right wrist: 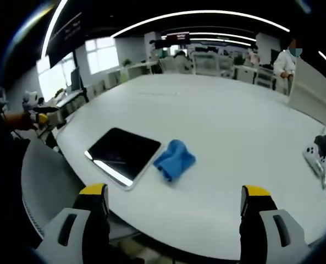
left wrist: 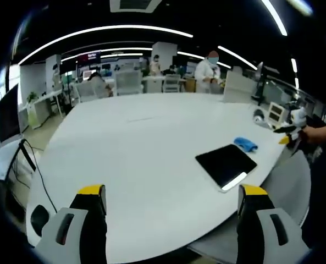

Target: Wipe the mirror surface with the cleaning cloth until all visible marks leave the cleaned area.

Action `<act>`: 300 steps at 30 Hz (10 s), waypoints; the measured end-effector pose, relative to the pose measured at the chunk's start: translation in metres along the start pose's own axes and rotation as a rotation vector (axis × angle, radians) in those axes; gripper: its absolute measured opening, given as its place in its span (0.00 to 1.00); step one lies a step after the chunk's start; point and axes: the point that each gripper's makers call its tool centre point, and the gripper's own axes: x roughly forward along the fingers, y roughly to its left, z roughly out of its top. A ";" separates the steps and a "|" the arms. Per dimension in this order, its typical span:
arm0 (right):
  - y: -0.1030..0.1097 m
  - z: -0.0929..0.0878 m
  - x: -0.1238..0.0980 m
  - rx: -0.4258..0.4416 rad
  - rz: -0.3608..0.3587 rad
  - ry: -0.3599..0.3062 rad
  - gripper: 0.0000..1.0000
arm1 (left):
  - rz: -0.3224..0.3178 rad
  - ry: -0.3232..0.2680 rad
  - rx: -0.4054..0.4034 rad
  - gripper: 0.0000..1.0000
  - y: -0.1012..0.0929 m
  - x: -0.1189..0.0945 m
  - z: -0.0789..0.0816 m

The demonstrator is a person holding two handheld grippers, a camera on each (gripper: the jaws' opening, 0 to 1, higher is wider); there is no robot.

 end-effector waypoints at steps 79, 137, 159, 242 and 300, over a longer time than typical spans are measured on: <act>-0.010 0.058 0.053 -0.073 -0.016 -0.039 0.85 | -0.010 0.013 0.017 1.00 0.007 0.018 -0.001; -0.018 0.010 0.144 0.081 -0.069 0.165 0.02 | -0.028 0.047 0.044 1.00 0.000 0.031 -0.005; -0.015 0.041 0.116 0.101 0.026 0.139 0.01 | -0.045 0.020 0.045 1.00 -0.006 0.034 -0.001; 0.115 0.049 0.223 0.265 -0.040 0.334 0.02 | -0.113 0.052 0.068 1.00 0.007 0.033 -0.019; 0.206 0.068 0.262 0.309 0.072 0.385 0.01 | -0.104 0.073 0.062 1.00 0.010 0.027 -0.027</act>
